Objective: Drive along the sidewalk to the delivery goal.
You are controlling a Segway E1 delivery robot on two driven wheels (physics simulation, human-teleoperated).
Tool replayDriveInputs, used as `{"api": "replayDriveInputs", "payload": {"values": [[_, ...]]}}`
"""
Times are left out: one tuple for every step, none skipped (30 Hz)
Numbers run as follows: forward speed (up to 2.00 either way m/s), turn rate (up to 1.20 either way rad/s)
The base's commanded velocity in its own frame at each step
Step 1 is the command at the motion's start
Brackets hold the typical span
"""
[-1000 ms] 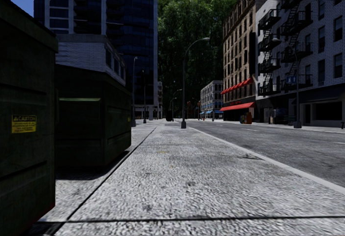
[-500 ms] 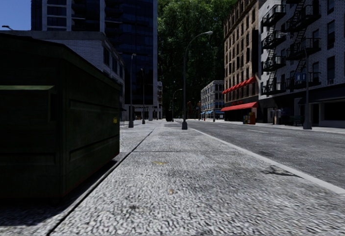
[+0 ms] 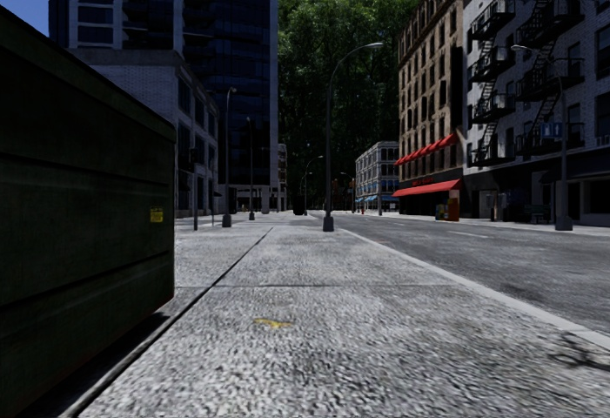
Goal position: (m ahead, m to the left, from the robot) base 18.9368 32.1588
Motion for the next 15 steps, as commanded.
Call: {"api": "replayDriveInputs", "payload": {"values": [[2.00, 0.00], [2.00, 0.00], [2.00, 0.00], [2.00, 0.00], [2.00, 0.00], [2.00, 0.00], [2.00, 0.00], [2.00, 0.00], [2.00, 0.00], [2.00, 0.00], [2.00, 0.00], [2.00, 0.00], [2.00, 0.00], [2.00, 0.00], [2.00, 0.00]]}}
